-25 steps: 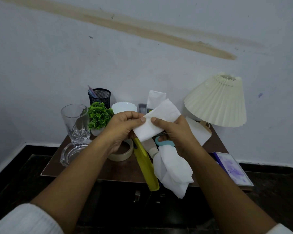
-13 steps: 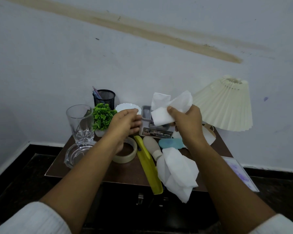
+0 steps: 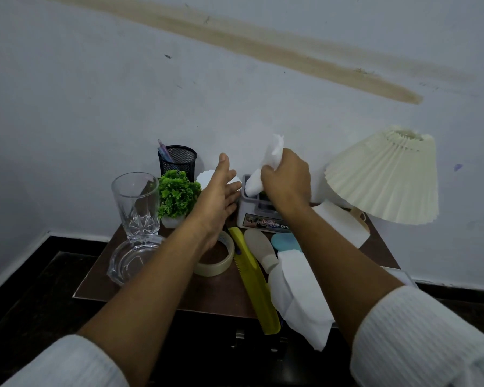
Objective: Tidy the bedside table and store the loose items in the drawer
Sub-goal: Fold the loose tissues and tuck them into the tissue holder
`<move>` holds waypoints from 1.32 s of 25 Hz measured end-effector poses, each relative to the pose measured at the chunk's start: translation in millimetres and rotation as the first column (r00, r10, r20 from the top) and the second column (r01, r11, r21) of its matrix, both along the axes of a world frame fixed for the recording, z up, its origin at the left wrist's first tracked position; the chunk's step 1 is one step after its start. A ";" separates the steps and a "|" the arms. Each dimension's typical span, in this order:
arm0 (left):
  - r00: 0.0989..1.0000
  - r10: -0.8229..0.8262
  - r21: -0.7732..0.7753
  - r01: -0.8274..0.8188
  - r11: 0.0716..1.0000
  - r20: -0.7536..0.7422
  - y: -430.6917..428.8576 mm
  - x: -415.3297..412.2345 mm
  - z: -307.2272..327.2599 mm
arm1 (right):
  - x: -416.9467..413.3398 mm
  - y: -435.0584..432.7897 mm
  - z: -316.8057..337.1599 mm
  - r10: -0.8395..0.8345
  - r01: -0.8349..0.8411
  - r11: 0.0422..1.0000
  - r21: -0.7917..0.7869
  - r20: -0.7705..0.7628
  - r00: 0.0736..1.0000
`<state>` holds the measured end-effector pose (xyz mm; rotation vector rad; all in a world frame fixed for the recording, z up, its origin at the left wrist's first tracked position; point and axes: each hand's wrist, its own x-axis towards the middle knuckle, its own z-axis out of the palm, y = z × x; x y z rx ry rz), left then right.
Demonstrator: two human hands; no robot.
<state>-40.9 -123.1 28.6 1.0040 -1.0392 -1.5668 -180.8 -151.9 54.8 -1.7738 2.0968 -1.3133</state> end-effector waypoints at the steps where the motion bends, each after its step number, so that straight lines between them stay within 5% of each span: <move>1: 1.000 -0.003 0.000 0.003 1.000 -0.003 -0.3 0.1 -0.4 | 3.0 0.2 -0.8 0.003 -0.003 1.000 -0.002 -0.055 0.998; 6: 1.000 -0.013 -0.011 0.012 1.000 -0.017 3.0 -0.2 2.5 | 15.4 2.9 -7.3 0.044 -0.038 0.999 0.027 -0.230 0.972; 18: 0.999 -0.009 -0.047 0.011 0.999 0.049 5.8 -1.1 4.8 | 8.5 10.4 -13.6 0.099 -0.112 0.990 0.089 0.139 0.985; 26: 0.997 0.055 -0.049 -0.052 0.997 0.060 7.4 1.3 4.0 | 0.6 21.7 -24.0 0.302 -0.325 0.935 0.142 0.160 0.940; 33: 0.994 0.050 -0.078 -0.042 0.996 0.096 22.7 2.8 9.9 | -13.3 46.9 -18.5 0.300 -0.357 0.920 0.160 0.300 0.906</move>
